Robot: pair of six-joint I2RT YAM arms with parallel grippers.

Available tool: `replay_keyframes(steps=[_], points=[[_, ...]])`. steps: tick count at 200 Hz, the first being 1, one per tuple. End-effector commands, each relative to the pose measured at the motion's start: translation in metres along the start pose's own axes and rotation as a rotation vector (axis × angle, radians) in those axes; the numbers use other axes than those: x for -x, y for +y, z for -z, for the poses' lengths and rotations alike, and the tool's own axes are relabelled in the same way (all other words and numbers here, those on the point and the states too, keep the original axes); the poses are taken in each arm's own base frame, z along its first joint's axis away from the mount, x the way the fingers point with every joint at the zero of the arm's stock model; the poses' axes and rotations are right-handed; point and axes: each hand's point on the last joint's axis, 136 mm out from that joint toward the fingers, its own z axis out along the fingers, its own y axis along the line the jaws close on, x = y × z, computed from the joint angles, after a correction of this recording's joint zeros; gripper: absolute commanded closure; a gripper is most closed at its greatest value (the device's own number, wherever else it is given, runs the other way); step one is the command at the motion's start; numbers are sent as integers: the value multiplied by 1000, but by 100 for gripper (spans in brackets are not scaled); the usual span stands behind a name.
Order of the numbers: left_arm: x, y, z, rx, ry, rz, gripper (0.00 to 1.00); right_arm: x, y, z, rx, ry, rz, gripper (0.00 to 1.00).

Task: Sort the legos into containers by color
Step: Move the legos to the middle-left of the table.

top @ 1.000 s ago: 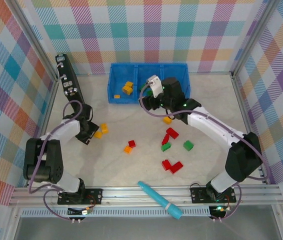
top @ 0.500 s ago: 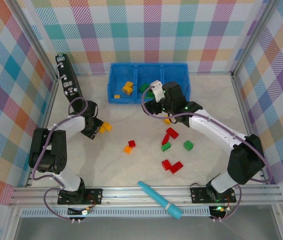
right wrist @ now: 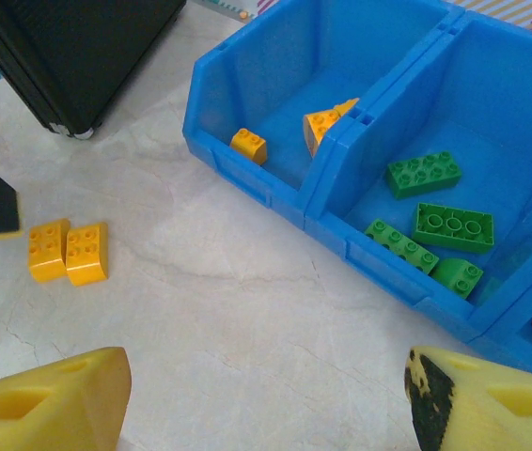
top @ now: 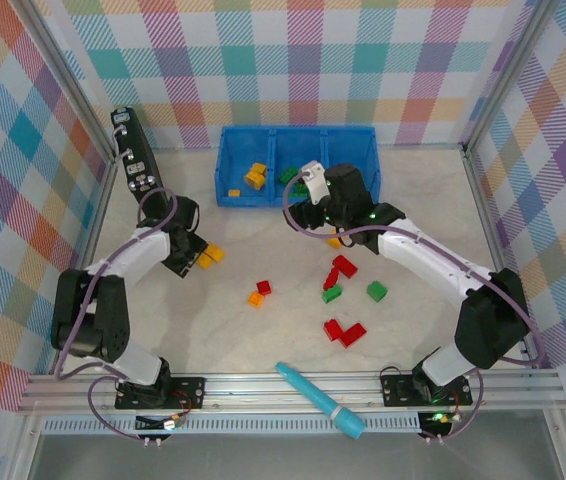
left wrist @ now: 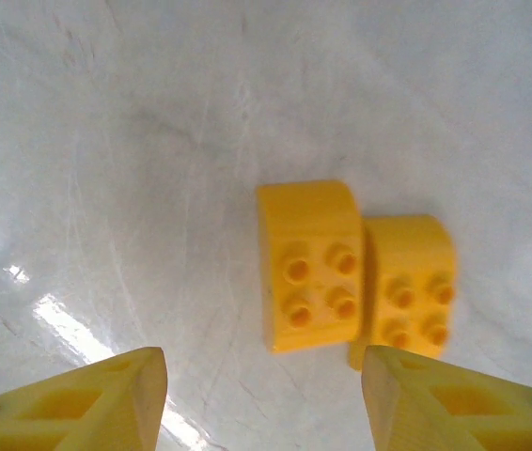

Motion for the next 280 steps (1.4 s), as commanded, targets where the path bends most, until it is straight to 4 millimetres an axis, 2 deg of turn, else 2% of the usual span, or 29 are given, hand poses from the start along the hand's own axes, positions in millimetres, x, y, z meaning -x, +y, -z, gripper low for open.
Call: replay_keyframes(steps=[1, 23, 55, 86, 106, 173, 212, 242, 280], points=[[11, -3, 23, -11, -59, -16, 43, -4, 3, -4, 23, 7, 6, 23], [12, -8, 21, -22, -60, -14, 42, -5, 4, -5, 29, 12, 3, 23], [7, -15, 3, -43, -29, -7, 36, -1, 9, -5, 62, 2, -2, 22], [5, -19, -12, -39, -18, -8, 16, -1, 12, -8, 80, 9, -10, 22], [6, -19, -18, -23, -23, -10, 11, -2, 14, -9, 90, 16, -17, 22], [2, -11, -45, 34, -15, 13, 17, -9, 12, -17, 83, 47, -37, 22], [-1, 1, -57, 84, -3, 22, 20, -13, 10, -23, 76, 68, -40, 22], [-5, 11, -58, 104, 1, 34, 23, -15, 10, -31, 81, 84, -39, 22], [-13, 34, -55, 151, 11, 45, 24, -15, 11, -40, 93, 92, -35, 21]])
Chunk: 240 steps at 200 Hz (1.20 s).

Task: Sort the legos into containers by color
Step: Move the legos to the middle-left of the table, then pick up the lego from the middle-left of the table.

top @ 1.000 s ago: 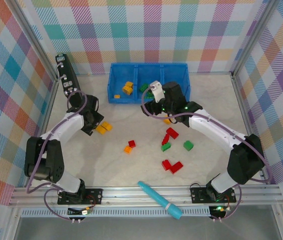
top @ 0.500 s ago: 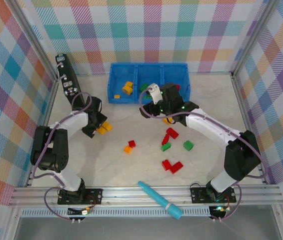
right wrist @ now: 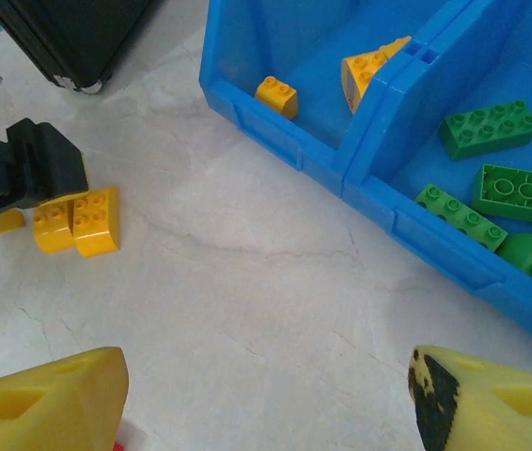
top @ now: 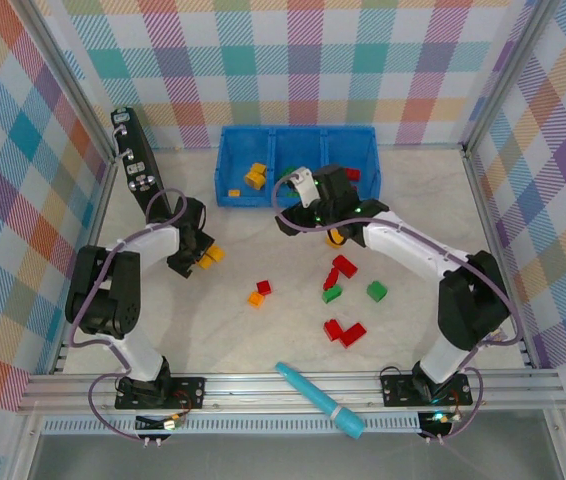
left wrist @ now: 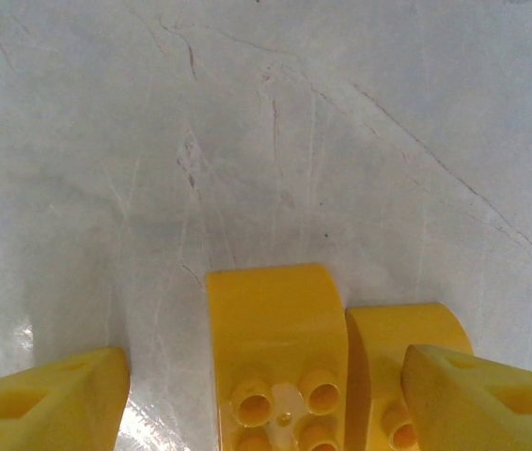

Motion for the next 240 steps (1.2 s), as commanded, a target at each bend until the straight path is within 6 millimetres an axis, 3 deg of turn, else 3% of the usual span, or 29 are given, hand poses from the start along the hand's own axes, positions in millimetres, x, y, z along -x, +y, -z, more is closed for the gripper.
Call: replay_keyframes(steps=[1, 110, 135, 177, 210, 240], points=[[-12, 41, -3, 121, 19, 8, 24, 9, 3, -2, 22, -9, -8, 21], [-25, 102, 28, 206, -4, 36, 24, 10, 5, -6, 42, -1, -4, 20], [-17, 96, 40, 152, -50, 48, 22, 9, 7, -8, 55, 1, -13, 20], [-5, 85, 54, 115, -95, 52, 4, 8, 9, -8, 65, 2, -21, 20], [-3, 95, 57, 143, -121, 67, 3, 4, 9, -8, 60, 11, -23, 20], [-3, 101, 50, 130, -125, 123, 8, 2, 10, -7, 66, 16, -29, 20]])
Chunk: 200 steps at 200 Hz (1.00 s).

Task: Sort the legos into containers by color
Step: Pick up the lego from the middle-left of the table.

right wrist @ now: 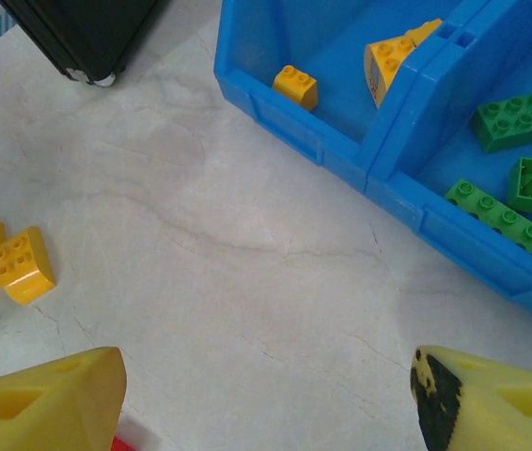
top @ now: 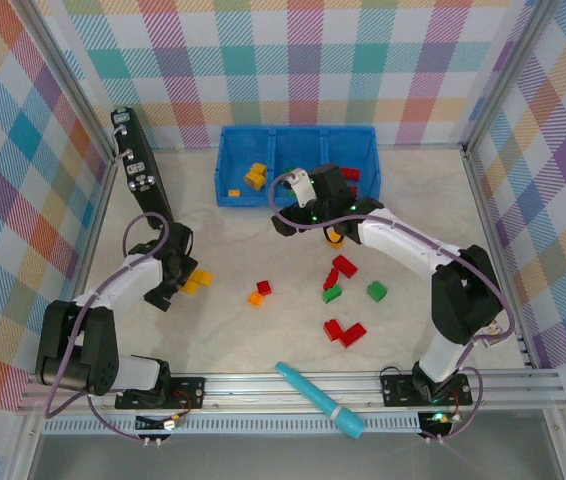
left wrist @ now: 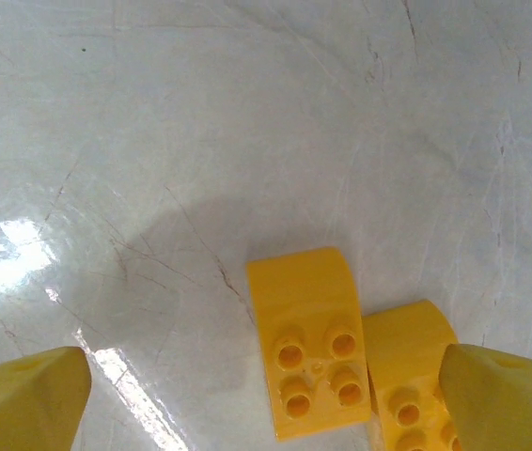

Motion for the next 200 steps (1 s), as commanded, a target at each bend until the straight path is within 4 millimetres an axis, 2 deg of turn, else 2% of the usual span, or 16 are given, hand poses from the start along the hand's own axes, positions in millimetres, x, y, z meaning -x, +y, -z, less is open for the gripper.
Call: replay_keyframes(steps=[1, 72, 102, 121, 142, 168, 194, 200], points=[[4, 11, -2, 15, -22, 53, 8, 5, 5, 3, 25, -6, -10, 20], [7, -8, -27, -5, 7, 90, 15, 3, 10, -2, 42, 5, -26, 20], [-1, -8, -41, 12, 49, 93, 18, 3, 12, -7, 48, 14, -27, 20], [-10, -4, -48, 25, 84, 102, 23, 3, 11, -10, 48, 18, -25, 20], [-17, 6, -51, 39, 101, 115, 34, 6, 13, -13, 60, 15, -19, 20], [-22, 16, -52, 50, 108, 128, 44, 7, 24, -19, 118, 17, 12, 20], [-25, 19, -53, 53, 115, 133, 50, 7, 52, -21, 208, 8, 106, 20], [-26, 19, -54, 52, 117, 134, 52, 5, 61, -21, 237, 4, 171, 19]])
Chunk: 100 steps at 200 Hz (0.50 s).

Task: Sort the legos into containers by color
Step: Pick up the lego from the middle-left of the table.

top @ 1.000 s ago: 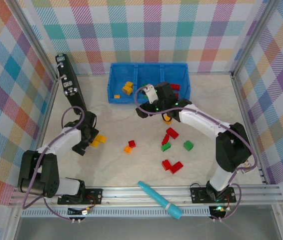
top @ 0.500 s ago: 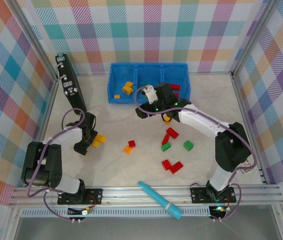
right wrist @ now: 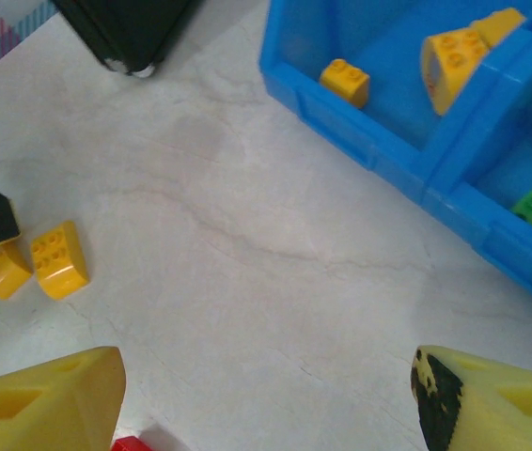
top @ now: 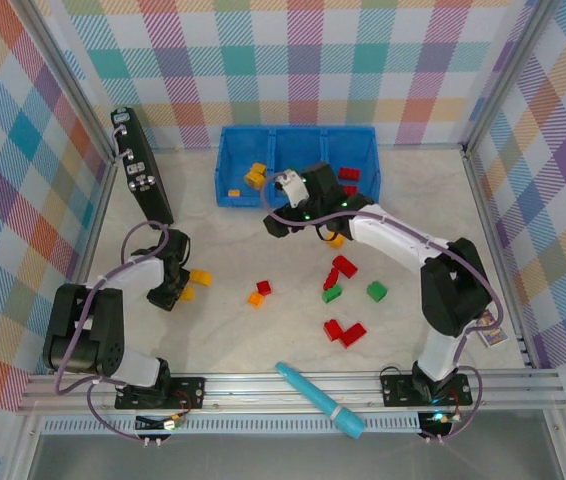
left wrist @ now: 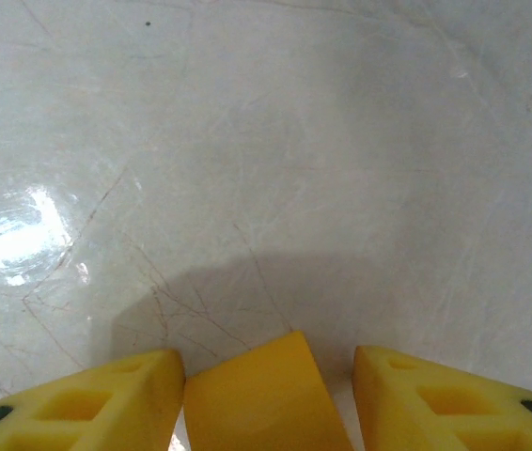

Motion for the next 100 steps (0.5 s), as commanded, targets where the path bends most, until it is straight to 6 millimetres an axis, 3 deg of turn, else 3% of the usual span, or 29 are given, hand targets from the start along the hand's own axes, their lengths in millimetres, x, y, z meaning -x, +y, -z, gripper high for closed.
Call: replay_keyframes(steps=[1, 36, 62, 100], points=[[-21, 1, -18, -21, 96, 38, 52, 6, 39, -6, 136, -20, 155, 19], [-24, -2, -20, -27, 109, 48, 55, -9, 92, -15, 297, -14, 384, 16], [-26, -7, -22, -37, 121, 53, 58, -30, 131, -25, 416, -29, 554, 9], [-24, -13, -21, -48, 120, 55, 67, -40, 162, -54, 450, -30, 593, 7]])
